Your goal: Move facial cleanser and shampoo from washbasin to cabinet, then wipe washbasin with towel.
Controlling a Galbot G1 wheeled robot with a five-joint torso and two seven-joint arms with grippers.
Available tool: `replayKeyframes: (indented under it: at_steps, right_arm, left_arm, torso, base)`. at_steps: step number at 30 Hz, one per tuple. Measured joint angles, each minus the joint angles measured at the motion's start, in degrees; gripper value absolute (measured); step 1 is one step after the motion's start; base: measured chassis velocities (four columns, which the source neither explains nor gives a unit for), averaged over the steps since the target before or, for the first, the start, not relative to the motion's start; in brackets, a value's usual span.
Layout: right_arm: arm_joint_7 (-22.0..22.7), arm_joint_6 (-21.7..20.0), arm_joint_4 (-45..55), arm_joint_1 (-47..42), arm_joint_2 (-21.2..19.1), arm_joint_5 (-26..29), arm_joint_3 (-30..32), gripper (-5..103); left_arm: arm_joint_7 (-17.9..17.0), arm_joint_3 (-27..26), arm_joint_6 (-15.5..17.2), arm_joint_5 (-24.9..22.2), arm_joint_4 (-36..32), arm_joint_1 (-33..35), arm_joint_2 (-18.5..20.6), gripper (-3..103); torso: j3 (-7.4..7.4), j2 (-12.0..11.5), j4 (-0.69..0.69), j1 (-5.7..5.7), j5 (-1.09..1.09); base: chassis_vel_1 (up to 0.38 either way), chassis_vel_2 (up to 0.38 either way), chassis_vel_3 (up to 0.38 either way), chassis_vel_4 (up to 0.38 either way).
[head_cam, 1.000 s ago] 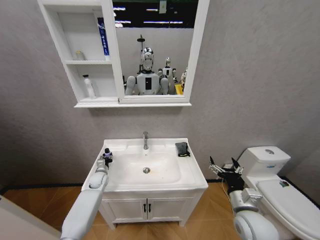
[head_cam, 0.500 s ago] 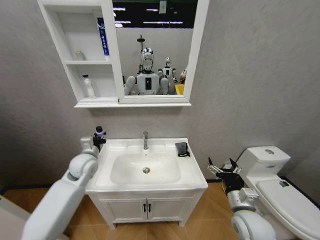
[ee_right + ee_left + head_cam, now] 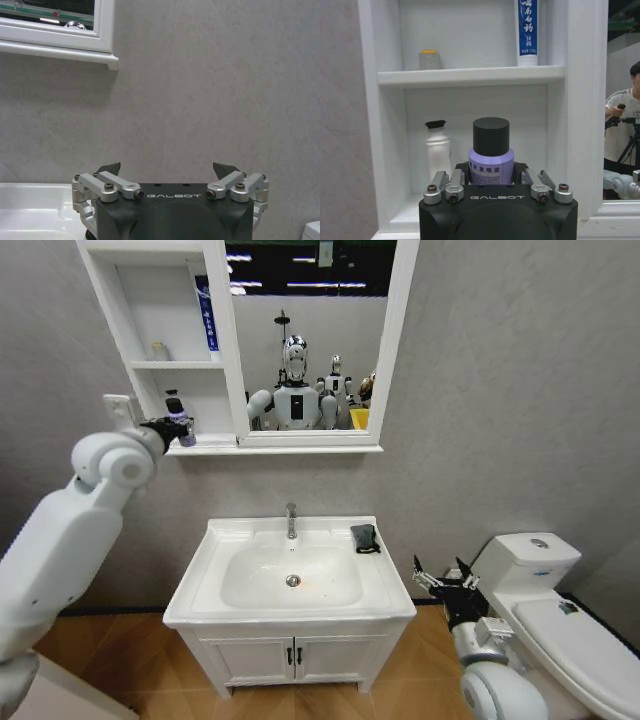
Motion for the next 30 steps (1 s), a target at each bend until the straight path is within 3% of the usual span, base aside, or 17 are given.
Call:
replayKeyframes:
  at_steps: [5, 6, 9, 16, 30]
  right_arm:
    - [0.0, 0.0, 0.4, -0.5, 0.3, -0.2, 0.1, 100]
    - [0.1, 0.0, 0.7, -1.0, 0.7, -0.4, 0.3, 100]
    - [0.2, 0.0, 0.9, -1.1, 0.8, -0.4, 0.5, 100]
    - [0.2, 0.0, 0.9, -0.8, 0.7, -0.4, 0.4, 100]
    - [0.2, -0.1, 0.7, -0.3, 0.6, -0.6, 0.1, 100]
  left_arm:
    - [3.8, 3.2, 0.0, 2.8, 8.8, -6.6, -4.7, 43]
    - [7.0, 5.3, -1.1, 7.1, 16.9, -11.1, -8.9, 43]
    - [8.9, 6.1, -2.0, 9.8, 22.6, -12.7, -11.2, 43]
    - [10.0, 6.7, -2.5, 11.3, 26.6, -13.1, -11.3, 43]
    - [9.7, 6.8, -2.5, 11.2, 27.0, -12.1, -13.0, 43]
  torso:
    - [0.00, 0.0, 0.01, 0.00, -0.01]
    - [0.00, 0.0, -0.01, 0.01, 0.00]
    - [0.01, 0.0, -0.01, 0.01, -0.02]
    - [0.00, 0.0, 0.02, 0.01, -0.02]
    - [-0.01, 0.0, 0.01, 0.00, -0.01]
  base:
    - [0.000, 0.000, 0.000, 0.000]
    - [0.000, 0.000, 0.000, 0.000]
    - [0.000, 0.000, 0.000, 0.000]
    - [0.000, 0.000, 0.000, 0.000]
    - [0.000, 0.000, 0.000, 0.000]
